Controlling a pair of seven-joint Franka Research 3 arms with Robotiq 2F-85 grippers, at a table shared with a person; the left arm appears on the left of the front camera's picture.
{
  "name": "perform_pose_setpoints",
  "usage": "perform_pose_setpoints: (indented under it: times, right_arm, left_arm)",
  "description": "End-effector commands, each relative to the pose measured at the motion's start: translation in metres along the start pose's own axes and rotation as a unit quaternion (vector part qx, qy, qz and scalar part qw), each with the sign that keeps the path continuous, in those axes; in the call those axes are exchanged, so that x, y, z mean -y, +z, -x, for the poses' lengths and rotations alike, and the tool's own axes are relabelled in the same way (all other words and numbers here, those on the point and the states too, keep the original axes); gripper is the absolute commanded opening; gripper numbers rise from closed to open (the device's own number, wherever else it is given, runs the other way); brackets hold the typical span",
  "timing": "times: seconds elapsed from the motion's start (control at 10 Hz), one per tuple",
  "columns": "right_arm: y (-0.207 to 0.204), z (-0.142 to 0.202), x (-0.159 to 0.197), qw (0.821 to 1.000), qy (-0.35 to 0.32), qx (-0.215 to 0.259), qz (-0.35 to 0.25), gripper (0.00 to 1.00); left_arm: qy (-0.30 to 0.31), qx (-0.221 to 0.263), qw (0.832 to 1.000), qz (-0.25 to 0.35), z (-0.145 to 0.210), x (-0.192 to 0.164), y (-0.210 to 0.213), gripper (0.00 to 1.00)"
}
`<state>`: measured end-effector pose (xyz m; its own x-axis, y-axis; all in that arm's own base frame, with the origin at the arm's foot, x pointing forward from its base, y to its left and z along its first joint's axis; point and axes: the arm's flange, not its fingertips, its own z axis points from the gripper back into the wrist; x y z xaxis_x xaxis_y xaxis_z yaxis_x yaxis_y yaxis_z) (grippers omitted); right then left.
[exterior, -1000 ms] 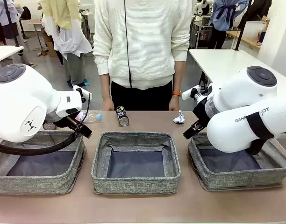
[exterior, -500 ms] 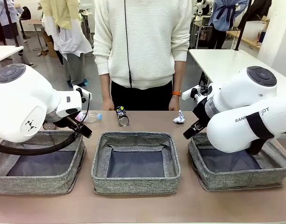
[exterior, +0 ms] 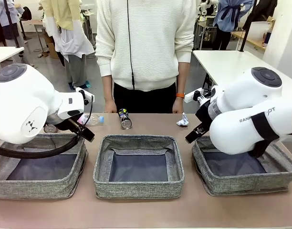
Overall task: Sort the waste into the appropriate baskets.
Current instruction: Pick up the waste item pointed out by the person.
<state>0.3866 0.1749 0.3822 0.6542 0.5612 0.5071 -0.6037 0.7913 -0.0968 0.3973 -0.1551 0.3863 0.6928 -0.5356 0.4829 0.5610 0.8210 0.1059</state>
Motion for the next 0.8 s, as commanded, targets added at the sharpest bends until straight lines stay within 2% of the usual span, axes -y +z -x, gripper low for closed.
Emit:
perform_pose_setpoints:
  times: [0.0,0.1,0.2,0.3,0.4,0.5,0.6,0.7]
  right_arm:
    - [0.112,-0.004,0.019,0.997,0.016,0.061,-0.037,1.00]
    - [0.176,0.010,0.013,0.995,0.034,0.089,-0.023,1.00]
    - [0.199,0.022,0.005,0.997,0.006,0.075,0.016,1.00]
    - [0.095,-0.021,0.005,0.998,0.010,0.059,-0.021,1.00]
    - [0.157,-0.020,0.011,0.997,0.014,0.081,-0.009,1.00]
    - [0.145,-0.018,0.016,0.995,0.001,0.075,-0.060,1.00]
    - [0.152,-0.003,0.026,0.990,-0.022,0.096,-0.101,1.00]
    - [0.169,0.024,0.045,0.976,-0.065,0.131,-0.162,1.00]
  left_arm:
    - [-0.015,0.029,0.999,0.016,-0.001,-0.019,0.124,1.00]
    - [-0.031,0.064,0.997,-0.013,0.017,-0.016,0.190,1.00]
    - [-0.002,0.071,0.996,-0.057,0.030,-0.009,0.209,1.00]
    - [-0.013,0.036,0.999,0.001,-0.014,-0.010,0.104,1.00]
    - [-0.013,0.036,0.999,0.001,-0.014,-0.010,0.104,1.00]
    - [-0.011,0.064,0.998,-0.027,0.000,-0.016,0.190,1.00]
    - [0.009,0.061,0.998,0.017,0.006,-0.032,0.189,1.00]
    - [0.055,0.065,0.993,0.079,0.023,-0.064,0.196,1.00]
